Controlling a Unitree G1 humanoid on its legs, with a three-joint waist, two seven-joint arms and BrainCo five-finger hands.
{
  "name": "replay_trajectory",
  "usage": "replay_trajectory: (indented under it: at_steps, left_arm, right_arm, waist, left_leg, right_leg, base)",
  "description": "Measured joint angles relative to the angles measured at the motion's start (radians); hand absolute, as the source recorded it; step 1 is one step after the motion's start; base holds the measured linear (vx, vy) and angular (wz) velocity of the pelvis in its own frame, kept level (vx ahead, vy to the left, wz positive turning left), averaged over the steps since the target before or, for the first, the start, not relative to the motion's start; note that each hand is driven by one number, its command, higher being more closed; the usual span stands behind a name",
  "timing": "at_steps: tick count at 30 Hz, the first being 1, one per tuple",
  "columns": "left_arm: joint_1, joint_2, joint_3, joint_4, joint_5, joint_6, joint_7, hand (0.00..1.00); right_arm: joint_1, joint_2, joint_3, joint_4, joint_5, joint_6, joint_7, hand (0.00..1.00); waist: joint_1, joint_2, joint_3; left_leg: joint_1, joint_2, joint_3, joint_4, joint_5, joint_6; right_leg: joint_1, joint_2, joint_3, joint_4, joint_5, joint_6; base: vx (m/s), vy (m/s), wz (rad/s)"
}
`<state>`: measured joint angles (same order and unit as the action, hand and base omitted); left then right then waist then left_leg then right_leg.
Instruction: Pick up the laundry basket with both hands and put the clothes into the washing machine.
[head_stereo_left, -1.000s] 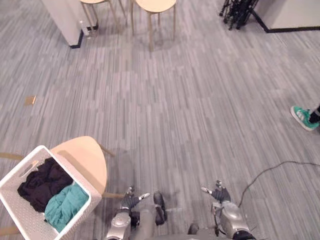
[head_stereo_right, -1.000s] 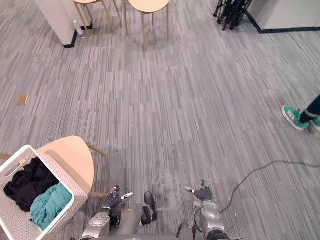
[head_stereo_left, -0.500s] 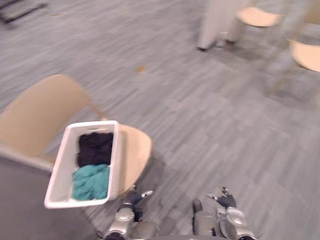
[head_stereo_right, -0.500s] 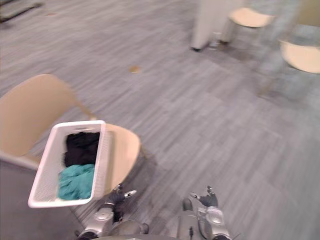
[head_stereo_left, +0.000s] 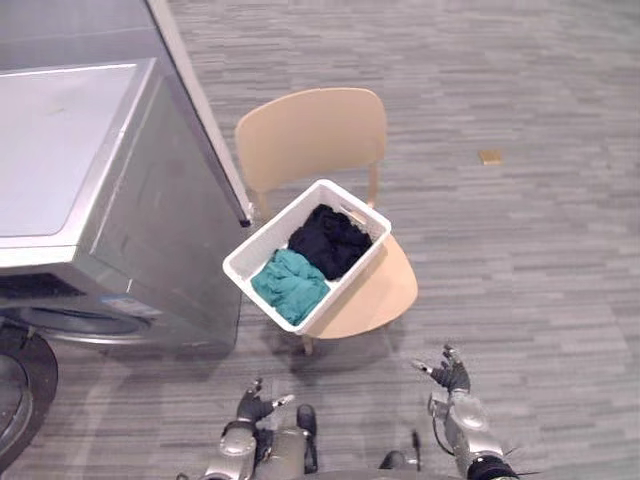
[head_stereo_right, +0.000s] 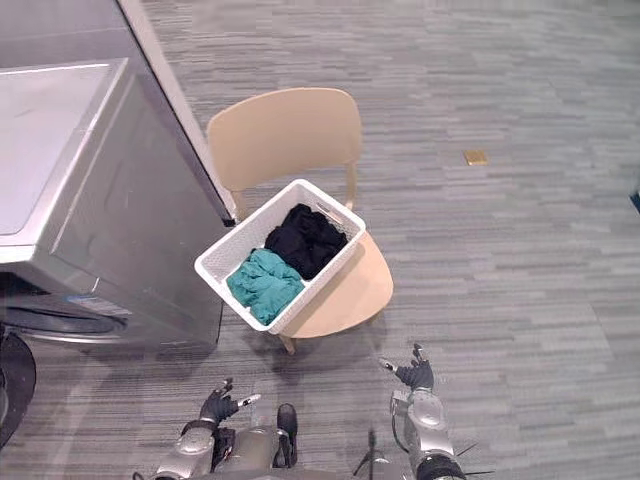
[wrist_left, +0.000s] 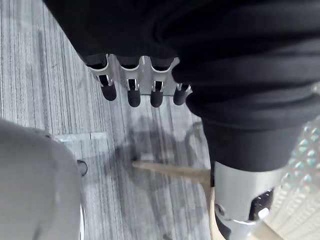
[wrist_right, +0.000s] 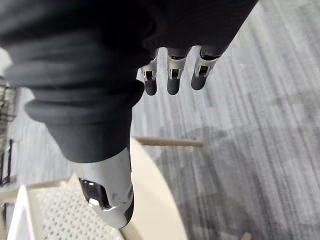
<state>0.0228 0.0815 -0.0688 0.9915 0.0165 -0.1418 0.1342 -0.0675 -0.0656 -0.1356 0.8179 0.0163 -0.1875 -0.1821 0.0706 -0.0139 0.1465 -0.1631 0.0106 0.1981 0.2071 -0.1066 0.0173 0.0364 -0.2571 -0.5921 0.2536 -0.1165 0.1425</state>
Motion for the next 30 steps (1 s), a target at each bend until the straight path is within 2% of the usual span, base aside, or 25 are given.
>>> replay_trajectory:
  at_steps: [1,2,3,4,5,6,7,8,10,11,12,13,14,15,16,17,19,23,26,27,30]
  left_arm:
    - [0.007,-0.002,-0.003,0.001,0.000,0.000,0.000,0.00]
    - [0.007,0.004,-0.004,0.001,0.000,-0.001,-0.002,0.00]
    - [0.007,0.009,-0.004,0.001,0.000,-0.002,-0.001,0.00]
    - [0.004,0.022,-0.007,0.001,0.001,0.001,-0.001,0.00]
    - [0.005,0.027,-0.007,0.001,0.007,0.001,0.000,0.00]
    - [0.009,0.032,-0.003,0.001,0.017,0.000,0.000,0.00]
    - [0.013,0.033,0.002,0.000,0.017,0.000,0.000,0.00]
    - [0.015,0.031,0.004,-0.001,0.017,-0.001,0.000,0.00]
    - [0.018,0.030,0.024,-0.001,0.017,-0.004,0.000,0.00]
    - [0.018,0.034,0.029,0.000,0.017,-0.006,-0.001,0.00]
    - [0.017,0.034,0.033,0.001,0.018,-0.008,-0.001,0.00]
    - [0.018,0.023,0.037,-0.001,0.020,-0.015,0.000,0.00]
    - [0.027,0.009,0.042,-0.001,0.022,-0.022,0.000,0.00]
    - [0.030,0.003,0.043,0.000,0.022,-0.022,0.000,0.00]
    - [0.031,-0.004,0.054,0.000,0.023,-0.021,-0.001,0.00]
    - [0.023,-0.008,0.070,-0.001,0.024,-0.022,-0.001,0.00]
    - [0.019,-0.009,0.074,-0.001,0.024,-0.023,-0.001,0.00]
    - [0.021,-0.019,0.071,-0.002,0.035,-0.023,-0.001,0.00]
    - [0.022,-0.018,0.068,-0.006,0.035,-0.023,-0.001,0.00]
    - [0.017,-0.018,0.060,-0.015,0.035,-0.029,-0.001,0.00]
    - [0.015,-0.018,0.061,-0.019,0.035,-0.043,-0.001,0.00]
  right_arm:
    - [-0.004,-0.004,0.022,-0.035,-0.029,0.000,-0.009,0.00]
    - [-0.005,-0.003,0.039,-0.075,-0.054,0.000,-0.016,0.00]
    - [-0.005,-0.003,0.052,-0.099,-0.071,0.001,-0.017,0.00]
    - [-0.004,-0.005,0.085,-0.149,-0.106,0.001,-0.017,0.00]
    - [-0.004,-0.010,0.111,-0.203,-0.128,0.001,-0.018,0.00]
    - [-0.004,-0.019,0.129,-0.248,-0.147,0.000,-0.018,0.00]
    - [-0.005,-0.032,0.139,-0.299,-0.168,-0.005,-0.016,0.00]
    - [-0.009,-0.039,0.141,-0.322,-0.180,-0.005,-0.015,0.00]
    - [-0.023,-0.057,0.145,-0.370,-0.211,-0.007,-0.013,0.00]
    - [-0.024,-0.065,0.146,-0.389,-0.226,-0.007,-0.012,0.00]
    - [-0.026,-0.070,0.147,-0.395,-0.229,-0.007,-0.011,0.00]
    - [-0.038,-0.094,0.167,-0.396,-0.236,-0.005,-0.009,0.00]
    - [-0.071,-0.115,0.203,-0.396,-0.245,-0.004,-0.006,0.00]
    - [-0.093,-0.124,0.226,-0.396,-0.255,-0.004,0.001,0.00]
    - [-0.128,-0.138,0.263,-0.396,-0.273,-0.004,0.016,0.00]
    - [-0.146,-0.147,0.291,-0.396,-0.285,-0.005,0.030,0.00]
    - [-0.165,-0.157,0.320,-0.392,-0.308,-0.005,0.039,0.00]
    - [-0.254,-0.182,0.368,-0.287,-0.348,-0.024,0.055,0.00]
    - [-0.320,-0.181,0.405,-0.153,-0.399,-0.022,0.057,0.00]
    - [-0.363,-0.182,0.423,-0.090,-0.427,-0.021,0.057,0.00]
    - [-0.478,-0.182,0.459,0.046,-0.479,-0.012,0.056,0.00]
  waist:
    - [-0.004,0.007,0.000]
    - [-0.004,0.000,0.007]
    - [-0.004,-0.011,0.012]
    - [-0.009,-0.019,0.018]
    - [-0.022,-0.023,0.016]
    - [-0.032,-0.025,0.016]
    - [-0.039,-0.024,0.016]
    - [-0.040,-0.023,0.017]
    - [-0.052,-0.025,0.015]
    - [-0.056,-0.039,0.008]
    - [-0.056,-0.050,0.003]
    - [-0.052,-0.016,0.002]
    - [-0.035,0.012,-0.006]
    - [-0.030,0.024,-0.007]
    - [-0.032,0.035,-0.011]
    - [-0.030,0.037,-0.011]
    - [-0.031,0.035,-0.009]
    - [-0.026,0.037,-0.007]
    - [-0.011,0.048,0.001]
    - [0.003,0.064,0.023]
    - [0.005,0.111,0.071]
  left_leg:
    - [0.016,0.003,-0.001,-0.011,-0.023,0.025]
    - [0.040,-0.006,-0.006,-0.020,-0.042,0.023]
    - [0.056,-0.016,-0.012,-0.025,-0.044,0.026]
    - [0.074,-0.028,-0.035,-0.025,-0.046,0.029]
    - [0.080,-0.028,-0.061,-0.025,-0.048,0.034]
    - [0.084,-0.029,-0.090,-0.026,-0.048,0.034]
    - [0.087,-0.029,-0.124,-0.028,-0.046,0.032]
    - [0.089,-0.031,-0.146,-0.030,-0.043,0.028]
    - [0.080,-0.039,-0.202,-0.032,-0.031,0.005]
    - [0.068,-0.059,-0.238,-0.026,-0.027,-0.003]
    - [0.063,-0.067,-0.260,-0.014,-0.027,-0.005]
    - [0.055,-0.049,-0.291,-0.001,-0.030,-0.020]
    - [0.047,-0.028,-0.306,-0.022,-0.021,-0.034]
    - [0.044,-0.018,-0.309,-0.041,-0.012,-0.048]
    - [0.034,-0.001,-0.322,-0.069,0.007,-0.076]
    - [0.033,0.016,-0.328,-0.096,0.027,-0.102]
    - [0.028,0.033,-0.327,-0.117,0.056,-0.127]
    - [-0.014,0.035,-0.261,-0.146,0.120,-0.105]
    - [-0.038,0.023,-0.259,-0.189,0.178,-0.106]
    - [-0.038,0.023,-0.268,-0.210,0.194,-0.103]
    - [-0.062,0.026,-0.278,-0.270,0.242,-0.095]
  right_leg:
    - [-0.043,-0.032,0.022,0.135,-0.008,0.011]
    - [-0.105,-0.084,0.073,0.308,-0.003,0.005]
    - [-0.147,-0.112,0.110,0.403,0.011,-0.019]
    - [-0.228,-0.118,0.217,0.545,-0.004,-0.062]
    - [-0.266,-0.080,0.296,0.588,-0.055,-0.053]
    - [-0.281,-0.039,0.352,0.572,-0.089,-0.043]
    - [-0.285,0.013,0.406,0.494,-0.120,-0.040]
    - [-0.285,0.042,0.440,0.422,-0.130,-0.039]
    - [-0.271,0.103,0.551,0.186,-0.110,-0.025]
    - [-0.264,0.102,0.581,0.073,-0.064,-0.023]
    - [-0.257,0.094,0.581,0.060,0.004,-0.020]
    - [-0.229,0.105,0.542,0.030,0.012,-0.028]
    - [-0.225,0.122,0.518,-0.001,0.028,-0.044]
    - [-0.224,0.131,0.506,-0.019,0.038,-0.052]
    - [-0.218,0.142,0.473,-0.052,0.050,-0.063]
    - [-0.202,0.151,0.434,-0.074,0.057,-0.069]
    - [-0.175,0.156,0.365,-0.087,0.058,-0.071]
    - [-0.165,0.148,0.284,-0.110,0.062,-0.077]
    - [-0.163,0.142,0.233,-0.140,0.073,-0.085]
    - [-0.165,0.145,0.230,-0.151,0.081,-0.084]
    - [-0.199,0.150,0.206,-0.153,0.088,-0.091]
  base:
    - [-0.05,0.136,0.09]
    - [-0.05,0.121,0.08]
    - [-0.03,0.093,0.18]
    - [0.00,0.052,0.40]
    - [0.02,0.026,0.65]
    - [0.06,-0.032,0.88]
    - [0.06,-0.053,0.83]
    - [0.09,-0.091,0.89]
    - [0.09,-0.107,1.05]
    - [0.12,-0.168,1.14]
    - [0.15,-0.200,1.12]
    - [0.19,-0.239,0.69]
    - [0.16,-0.181,0.47]
    - [0.13,-0.185,0.35]
    - [0.11,-0.194,0.58]
    - [0.10,-0.191,0.77]
    - [0.07,-0.137,0.96]
    - [-0.01,-0.022,0.70]
    - [-0.08,0.027,0.57]
    - [-0.12,0.020,0.24]
    - [-0.20,0.023,0.28]
